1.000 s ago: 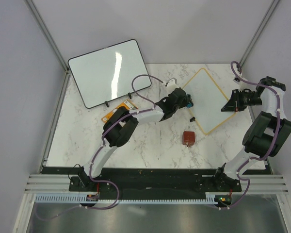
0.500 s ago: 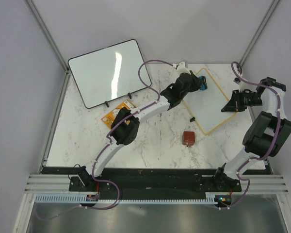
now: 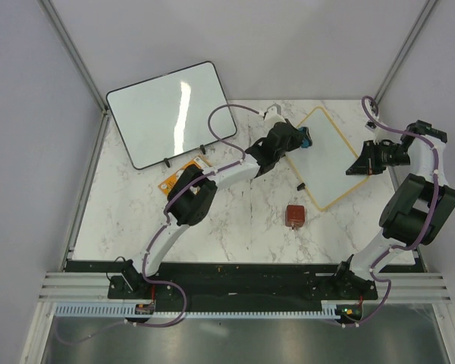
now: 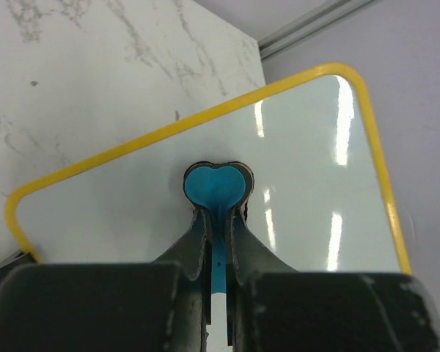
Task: Erase the whiteboard
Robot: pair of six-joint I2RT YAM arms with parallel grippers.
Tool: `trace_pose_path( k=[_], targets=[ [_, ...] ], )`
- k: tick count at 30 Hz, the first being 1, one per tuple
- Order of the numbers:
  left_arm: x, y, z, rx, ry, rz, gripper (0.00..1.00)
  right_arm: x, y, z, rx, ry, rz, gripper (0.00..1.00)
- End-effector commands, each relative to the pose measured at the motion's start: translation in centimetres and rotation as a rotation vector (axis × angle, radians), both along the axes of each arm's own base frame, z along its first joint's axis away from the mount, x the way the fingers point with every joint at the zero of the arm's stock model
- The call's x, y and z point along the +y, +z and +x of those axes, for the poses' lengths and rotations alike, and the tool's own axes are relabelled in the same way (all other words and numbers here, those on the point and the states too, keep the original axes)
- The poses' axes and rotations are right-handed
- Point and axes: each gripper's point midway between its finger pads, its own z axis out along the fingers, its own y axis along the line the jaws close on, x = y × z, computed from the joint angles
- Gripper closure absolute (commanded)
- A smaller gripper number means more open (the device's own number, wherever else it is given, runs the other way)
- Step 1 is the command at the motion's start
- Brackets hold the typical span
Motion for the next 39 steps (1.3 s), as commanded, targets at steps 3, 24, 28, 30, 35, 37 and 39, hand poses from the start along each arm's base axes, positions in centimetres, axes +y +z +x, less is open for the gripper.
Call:
trace_pose_path(
  k=[3,24,28,30,35,37,39],
  targets=[
    [5.5,-8.6,0.1,0.163,0.176,0.164,0.98,0.8,-3.2,-3.3,0.096,0.186,-0.105,1.00],
    [-3.5,-8.0,-13.3,0.148,-0.108,0.169,0.98,0.7,-2.6,-2.4,0.084,0.167,-0.092,1.00],
    [-4.6,-8.4,-16.2,0.162,-0.171,0.177,0.98,0.7,-2.3,-2.2,0.074,0.163,-0.098,1.00],
    [-4.5,-8.5,-16.9,0.183,-0.174,0.165,0.98,0.8,-2.2,-2.0,0.069,0.162,-0.088,1.00],
    [-2.1,-5.4,-15.8,0.111,-0.088,0.181,0.98,1.1,-2.1,-1.7,0.065,0.151,-0.056,1.00],
    [-1.1,-2.3,-14.3,0.055,-0.055,0.155,0.98,1.1,-1.8,-1.4,0.052,0.143,-0.057,1.00],
    [-0.2,-0.5,-13.3,0.018,-0.045,0.150,0.98,1.0,-1.2,-1.1,0.027,0.130,-0.072,1.00]
  ],
)
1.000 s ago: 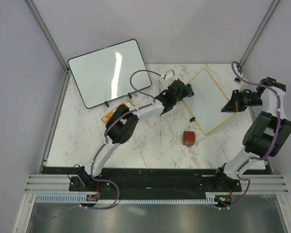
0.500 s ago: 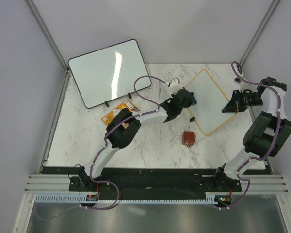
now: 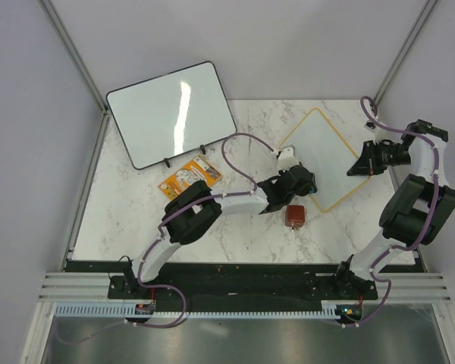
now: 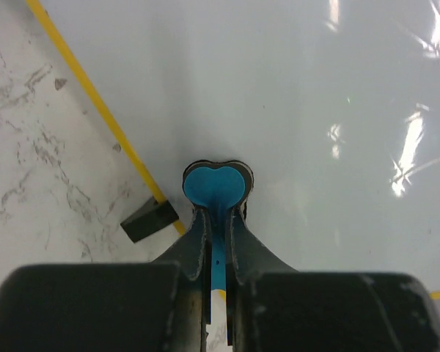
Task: Erase the whiteboard
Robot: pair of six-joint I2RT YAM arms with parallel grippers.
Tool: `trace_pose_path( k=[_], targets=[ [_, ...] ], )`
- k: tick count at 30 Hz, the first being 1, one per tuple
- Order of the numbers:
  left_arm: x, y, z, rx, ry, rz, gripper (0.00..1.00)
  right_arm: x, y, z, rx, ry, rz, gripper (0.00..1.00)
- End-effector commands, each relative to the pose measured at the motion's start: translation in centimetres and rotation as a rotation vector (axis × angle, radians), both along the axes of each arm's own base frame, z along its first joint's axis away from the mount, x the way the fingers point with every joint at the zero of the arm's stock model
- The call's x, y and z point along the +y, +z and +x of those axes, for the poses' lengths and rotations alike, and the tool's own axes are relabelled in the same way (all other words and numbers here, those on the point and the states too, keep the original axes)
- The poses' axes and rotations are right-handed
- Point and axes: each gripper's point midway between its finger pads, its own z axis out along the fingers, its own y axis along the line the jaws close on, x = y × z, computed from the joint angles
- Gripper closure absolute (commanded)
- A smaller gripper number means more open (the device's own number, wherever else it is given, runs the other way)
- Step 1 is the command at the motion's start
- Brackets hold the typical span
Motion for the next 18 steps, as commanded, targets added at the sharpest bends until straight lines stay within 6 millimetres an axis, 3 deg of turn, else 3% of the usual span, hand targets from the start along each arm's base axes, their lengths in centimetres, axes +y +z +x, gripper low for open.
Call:
trace_pose_path(
  k=[1,3,4,5,7,9,13,18],
  targets=[
    [1.4,7.8,1.1,-0.110,-0.011,-0.064,0.98,1.1,-1.3,-0.4,0.019,0.090,-0.059,1.00],
    [2.7,11.2,1.7,-0.179,-0.002,-0.065,0.98,0.8,-0.3,0.2,-0.006,0.072,-0.073,1.00],
    [3.7,11.5,2.0,-0.196,0.012,-0.050,0.98,0.8,0.1,0.3,0.000,0.050,-0.072,1.00],
    [4.8,14.0,2.3,-0.243,0.034,-0.061,0.98,0.5,0.7,0.8,-0.020,0.041,-0.083,1.00],
    [6.9,14.2,2.8,-0.268,0.056,-0.021,0.98,0.5,1.4,1.3,-0.031,0.018,-0.079,1.00],
    [8.7,15.9,2.8,-0.294,0.073,-0.012,0.98,0.3,2.2,1.8,-0.054,0.005,-0.081,1.00],
    [12.2,16.5,3.8,-0.276,0.107,0.051,0.98,0.1,3.6,2.8,-0.089,-0.021,-0.085,1.00],
    [14.6,16.6,3.2,-0.290,0.125,0.093,0.98,-0.1,5.1,4.1,-0.121,-0.043,-0.072,1.00]
  ],
)
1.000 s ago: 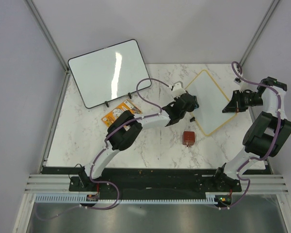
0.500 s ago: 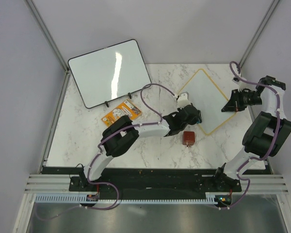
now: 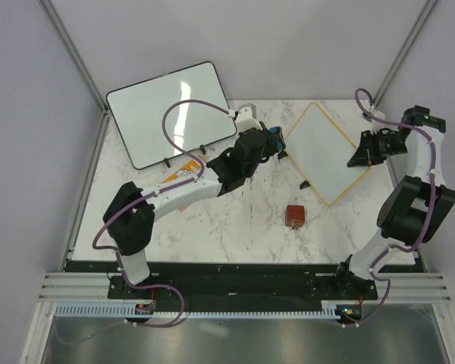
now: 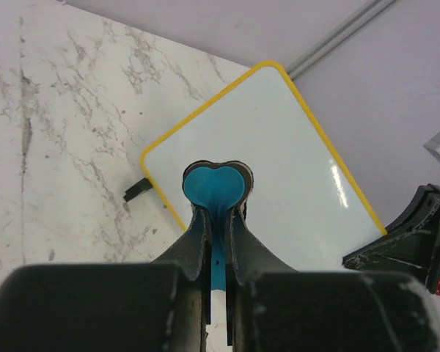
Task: Erase the whiteboard
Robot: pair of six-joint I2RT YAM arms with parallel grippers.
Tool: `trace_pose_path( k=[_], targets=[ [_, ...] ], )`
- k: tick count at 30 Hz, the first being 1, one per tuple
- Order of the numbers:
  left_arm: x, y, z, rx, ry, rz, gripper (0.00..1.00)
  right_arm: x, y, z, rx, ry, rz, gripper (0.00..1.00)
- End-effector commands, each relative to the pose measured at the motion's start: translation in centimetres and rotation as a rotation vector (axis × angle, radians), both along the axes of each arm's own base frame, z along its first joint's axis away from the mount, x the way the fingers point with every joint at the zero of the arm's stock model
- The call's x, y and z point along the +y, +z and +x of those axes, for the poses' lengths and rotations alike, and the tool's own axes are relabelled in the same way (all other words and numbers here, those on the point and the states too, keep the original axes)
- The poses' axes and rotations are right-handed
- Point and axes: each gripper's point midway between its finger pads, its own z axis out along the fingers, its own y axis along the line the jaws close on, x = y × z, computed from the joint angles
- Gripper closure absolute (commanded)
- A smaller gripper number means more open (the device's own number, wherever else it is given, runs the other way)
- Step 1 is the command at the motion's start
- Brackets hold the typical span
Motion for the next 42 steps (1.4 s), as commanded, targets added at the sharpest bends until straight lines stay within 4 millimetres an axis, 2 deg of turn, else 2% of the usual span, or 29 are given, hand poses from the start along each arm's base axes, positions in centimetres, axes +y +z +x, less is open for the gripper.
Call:
trace_pose_path(
  k=[1,9,18,24,29,30,31,33,34,36,42],
  targets=[
    [2.4,-0.5,-0.9,-0.025,0.023,0.111,0.98,-0.4,2.9,2.4,-0.109,-0.018,0.005,1.00],
    [4.7,-3.4,-2.2,0.008,0.036,0.171,0.98,0.4,3.2,3.9,-0.121,-0.030,0.087,1.00],
    [6.6,-5.3,-3.4,0.031,0.051,0.208,0.98,1.9,2.2,5.3,-0.133,-0.058,0.149,1.00],
    [7.1,-6.4,-4.1,0.046,0.046,0.225,0.98,1.6,0.5,6.3,-0.139,-0.096,0.149,1.00],
    [7.2,-6.4,-4.5,0.048,0.041,0.227,0.98,1.6,-1.8,5.6,-0.114,-0.092,0.135,1.00],
    [7.2,-6.5,-4.6,0.047,0.037,0.232,0.98,1.6,-2.1,5.4,-0.109,-0.089,0.125,0.96],
    [7.2,-6.3,-4.6,0.044,0.037,0.232,0.98,1.5,-2.5,5.1,-0.104,-0.086,0.116,0.86],
    [7.4,-6.1,-4.7,0.038,0.036,0.237,0.98,1.4,-2.9,4.8,-0.101,-0.082,0.104,0.74],
    [7.5,-6.0,-4.7,0.037,0.036,0.237,0.98,1.5,-3.0,4.7,-0.104,-0.077,0.096,0.65],
    [7.7,-5.6,-4.8,0.028,0.036,0.241,0.98,1.2,-3.2,4.8,-0.101,-0.087,0.088,0.58],
    [8.6,-5.2,-5.3,0.022,0.035,0.255,0.98,1.0,-3.3,6.0,-0.091,-0.103,0.111,0.50]
  ],
)
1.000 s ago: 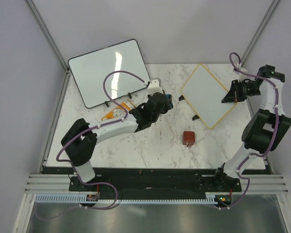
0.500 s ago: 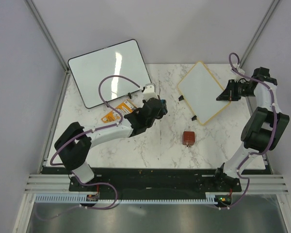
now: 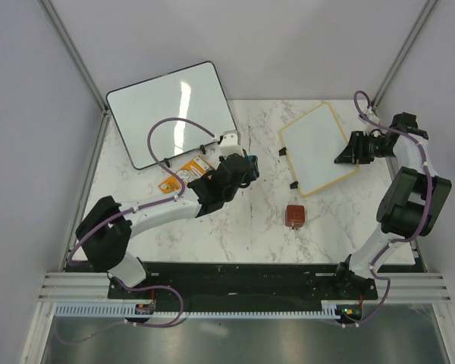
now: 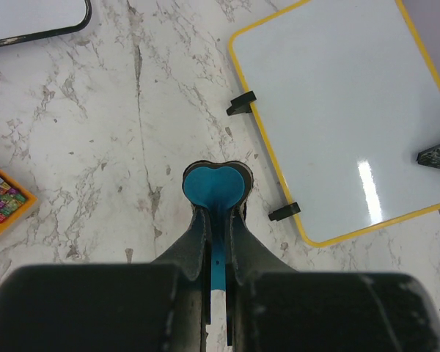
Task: Erase the whiteboard
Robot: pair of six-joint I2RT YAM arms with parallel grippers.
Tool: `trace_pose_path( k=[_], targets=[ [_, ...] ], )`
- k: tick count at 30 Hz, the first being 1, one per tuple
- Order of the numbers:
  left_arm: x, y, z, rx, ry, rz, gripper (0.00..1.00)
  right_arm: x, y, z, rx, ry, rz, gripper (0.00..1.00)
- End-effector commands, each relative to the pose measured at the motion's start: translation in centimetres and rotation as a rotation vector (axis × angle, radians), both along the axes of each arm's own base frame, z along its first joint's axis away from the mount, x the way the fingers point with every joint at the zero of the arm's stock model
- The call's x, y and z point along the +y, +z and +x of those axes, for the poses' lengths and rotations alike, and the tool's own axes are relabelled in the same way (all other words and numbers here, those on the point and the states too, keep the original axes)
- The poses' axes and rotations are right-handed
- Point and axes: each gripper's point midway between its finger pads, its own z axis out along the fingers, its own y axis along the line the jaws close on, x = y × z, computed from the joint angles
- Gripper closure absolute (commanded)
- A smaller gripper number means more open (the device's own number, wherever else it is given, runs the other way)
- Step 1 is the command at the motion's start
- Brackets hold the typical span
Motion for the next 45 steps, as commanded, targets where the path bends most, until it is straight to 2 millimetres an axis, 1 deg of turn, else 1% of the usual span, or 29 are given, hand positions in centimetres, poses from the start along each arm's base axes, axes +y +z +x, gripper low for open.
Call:
trace_pose_path(
  k=[1,8,10,11,13,15,19,20,22,23,24,25,26,27,28,29,30,31,32,33,35,36,37,39,40,41,43,44,45],
  targets=[
    [1.5,2.0,-0.3,-0.056,0.022,0.016,0.98,-0.2,0.9,1.7,-0.050,0.007,-0.002,0.49],
    [3.2,1.9,-0.7,-0.073,0.044,0.066,0.98,-1.6,1.1,1.9,-0.064,-0.028,-0.086,0.41],
    [3.5,2.1,-0.8,-0.080,0.049,0.074,0.98,-2.0,1.0,1.9,-0.066,-0.042,-0.101,0.33],
    [3.7,2.1,-0.7,-0.082,0.051,0.081,0.98,-2.5,1.2,2.1,-0.076,-0.058,-0.119,0.24],
    [3.8,2.4,-0.8,-0.087,0.051,0.083,0.98,-3.1,1.4,2.3,-0.085,-0.084,-0.124,0.15],
    [3.9,2.7,-0.9,-0.094,0.045,0.087,0.98,-4.1,2.0,2.5,-0.104,-0.127,-0.118,0.02],
    [4.3,3.3,-0.9,-0.112,0.041,0.121,0.98,-7.2,3.2,2.8,-0.137,-0.261,-0.099,0.02],
    [4.5,3.6,-0.8,-0.119,0.042,0.143,0.98,-8.0,4.0,3.1,-0.174,-0.286,-0.110,0.02],
    [5.0,4.2,-0.7,-0.131,0.057,0.165,0.98,-9.3,4.2,2.7,-0.184,-0.343,-0.117,0.02],
    [5.4,4.5,-0.7,-0.140,0.059,0.184,0.98,-9.7,5.5,2.8,-0.238,-0.355,-0.138,0.02],
    [5.6,4.8,-0.7,-0.147,0.059,0.189,0.98,-9.5,4.9,2.3,-0.235,-0.361,-0.133,0.02],
    [5.9,4.9,-0.7,-0.148,0.061,0.195,0.98,-9.6,5.2,2.1,-0.255,-0.372,-0.139,0.02],
    [6.3,4.9,-0.7,-0.148,0.059,0.211,0.98,-9.7,7.1,2.4,-0.339,-0.384,-0.162,0.02],
    [6.6,5.4,-0.8,-0.153,0.061,0.209,0.98,-9.2,6.1,1.6,-0.338,-0.391,-0.154,0.02],
    [6.6,5.0,-1.0,-0.145,0.038,0.216,0.98,-9.0,6.3,1.5,-0.367,-0.398,-0.158,0.02],
    [7.1,4.8,-0.8,-0.136,0.027,0.230,0.98,-9.0,8.5,1.6,-0.465,-0.409,-0.178,0.02],
    [7.1,4.5,-0.7,-0.126,0.012,0.232,0.98,-8.3,7.3,0.8,-0.462,-0.407,-0.169,0.02],
    [6.3,4.2,-0.9,-0.116,-0.033,0.225,0.98,-8.1,7.6,0.6,-0.489,-0.406,-0.169,0.02],
    [6.1,4.0,-0.7,-0.114,-0.051,0.237,0.98,-7.7,8.9,0.4,-0.554,-0.392,-0.176,0.02],
    [5.8,3.3,-0.8,-0.093,-0.079,0.264,0.98,-7.3,8.3,0.0,-0.548,-0.388,-0.169,0.02],
    [3.8,2.1,-0.2,-0.053,-0.143,0.306,0.98,-6.7,8.3,-0.3,-0.557,-0.367,-0.155,0.02],
    [3.6,0.5,-0.4,0.000,-0.171,0.361,0.98,-6.5,8.3,-0.5,-0.553,-0.364,-0.145,0.02],
    [2.0,-0.1,0.2,0.031,-0.209,0.377,0.98,-6.1,8.2,-0.6,-0.554,-0.346,-0.130,0.02],
    [1.0,-1.7,0.3,0.091,-0.250,0.425,0.92,-4.9,7.4,-1.4,-0.549,-0.305,-0.099,0.02],
    [0.3,-1.8,0.2,0.120,-0.281,0.433,0.90,-4.5,7.3,-1.7,-0.558,-0.290,-0.091,0.02],
    [-0.1,-3.8,0.2,0.161,-0.303,0.464,0.79,-3.9,6.6,-2.4,-0.565,-0.284,-0.083,0.02],
    [-0.6,-5.1,-0.1,0.191,-0.329,0.467,0.49,-3.4,7.3,-2.8,-0.626,-0.279,-0.086,0.02],
    [-0.7,-5.7,-0.1,0.202,-0.335,0.471,0.32,-3.2,6.8,-3.0,-0.651,-0.281,-0.087,0.02],
    [-0.5,-6.2,-0.1,0.210,-0.332,0.479,0.29,-2.9,6.7,-3.3,-0.670,-0.276,-0.082,0.02]
  ],
)
